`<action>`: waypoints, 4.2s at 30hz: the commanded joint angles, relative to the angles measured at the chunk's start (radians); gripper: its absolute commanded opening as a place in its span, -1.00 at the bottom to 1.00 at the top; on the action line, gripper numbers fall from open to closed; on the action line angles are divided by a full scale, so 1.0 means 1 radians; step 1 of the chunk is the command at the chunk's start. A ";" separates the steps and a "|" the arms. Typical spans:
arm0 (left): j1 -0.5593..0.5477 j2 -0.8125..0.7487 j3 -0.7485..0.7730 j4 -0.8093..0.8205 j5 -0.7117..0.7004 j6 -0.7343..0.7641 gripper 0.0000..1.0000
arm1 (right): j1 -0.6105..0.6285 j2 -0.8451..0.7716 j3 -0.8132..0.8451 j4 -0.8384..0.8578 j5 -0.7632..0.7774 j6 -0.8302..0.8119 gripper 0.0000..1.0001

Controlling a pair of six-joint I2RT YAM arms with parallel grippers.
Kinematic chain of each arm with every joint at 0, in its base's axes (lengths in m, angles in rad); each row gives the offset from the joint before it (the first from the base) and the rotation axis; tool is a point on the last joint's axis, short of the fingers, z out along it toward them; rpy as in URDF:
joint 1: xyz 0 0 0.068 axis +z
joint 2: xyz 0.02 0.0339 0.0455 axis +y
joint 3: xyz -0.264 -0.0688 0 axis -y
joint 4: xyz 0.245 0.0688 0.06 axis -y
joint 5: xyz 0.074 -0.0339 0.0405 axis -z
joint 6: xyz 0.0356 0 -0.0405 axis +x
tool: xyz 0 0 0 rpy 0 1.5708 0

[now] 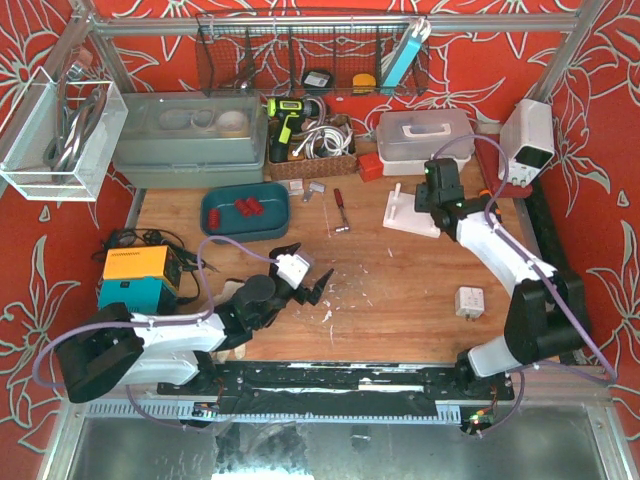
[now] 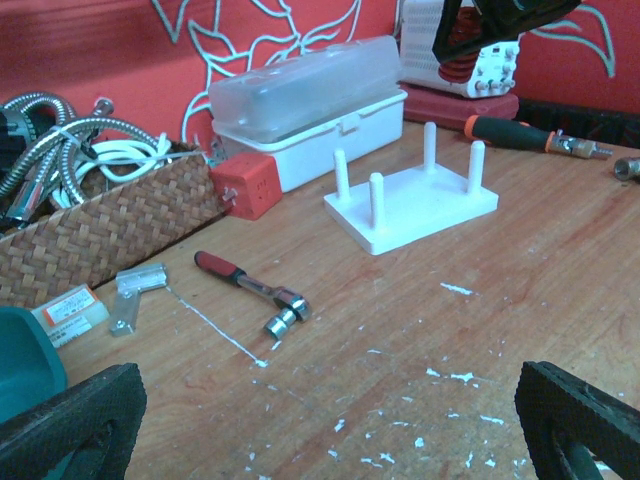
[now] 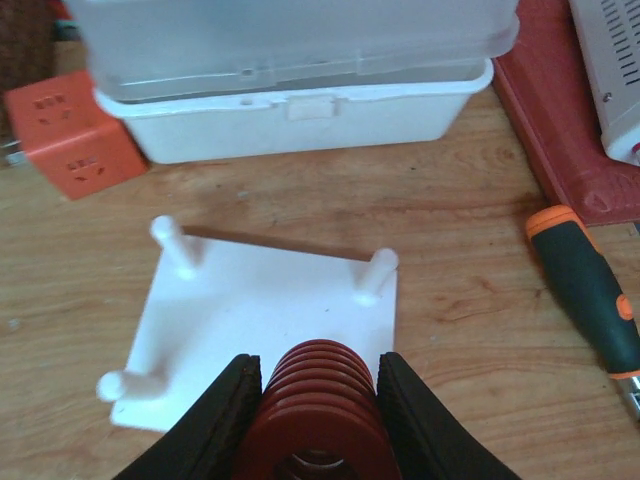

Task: Install the large spring

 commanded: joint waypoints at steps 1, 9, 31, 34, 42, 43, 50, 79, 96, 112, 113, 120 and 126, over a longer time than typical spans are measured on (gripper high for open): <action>-0.003 -0.051 -0.007 0.013 -0.008 -0.009 1.00 | -0.059 0.071 0.074 -0.016 -0.010 -0.022 -1.00; -0.003 -0.067 -0.010 0.008 0.006 -0.013 1.00 | -0.162 0.226 0.199 -0.063 -0.100 0.025 -1.00; -0.003 -0.057 0.005 -0.017 0.018 -0.008 1.00 | -0.242 0.419 0.380 -0.158 -0.210 0.020 -1.00; -0.003 -0.057 0.006 -0.020 0.018 -0.008 1.00 | -0.243 0.439 0.395 -0.160 -0.207 0.004 -1.00; -0.004 -0.046 0.013 -0.025 0.020 -0.009 1.00 | -0.249 0.516 0.446 -0.203 -0.201 -0.014 -1.00; -0.003 -0.045 0.013 -0.025 0.020 -0.009 1.00 | -0.249 0.526 0.449 -0.205 -0.204 -0.013 -1.00; -0.003 -0.049 0.011 -0.028 0.015 -0.008 1.00 | -0.251 0.569 0.471 -0.226 -0.217 -0.005 -0.69; -0.003 -0.084 0.048 -0.097 -0.269 -0.103 1.00 | -0.102 0.012 0.138 -0.280 -0.456 0.116 0.43; 0.349 0.049 0.467 -0.858 -0.096 -0.443 0.44 | 0.296 -0.413 -0.289 -0.081 -0.354 0.132 0.98; 0.737 0.391 0.680 -0.966 -0.083 -0.405 -0.17 | 0.357 -0.461 -0.376 -0.019 -0.297 0.121 0.98; 0.754 0.413 0.693 -0.976 -0.083 -0.397 -0.21 | 0.358 -0.461 -0.374 -0.019 -0.295 0.121 0.98; 0.830 0.537 0.804 -1.061 -0.092 -0.342 -0.23 | 0.380 -0.455 -0.365 -0.017 -0.294 0.118 0.98; 0.852 0.594 0.846 -1.091 -0.131 -0.322 -0.25 | 0.401 -0.452 -0.362 -0.022 -0.266 0.107 0.98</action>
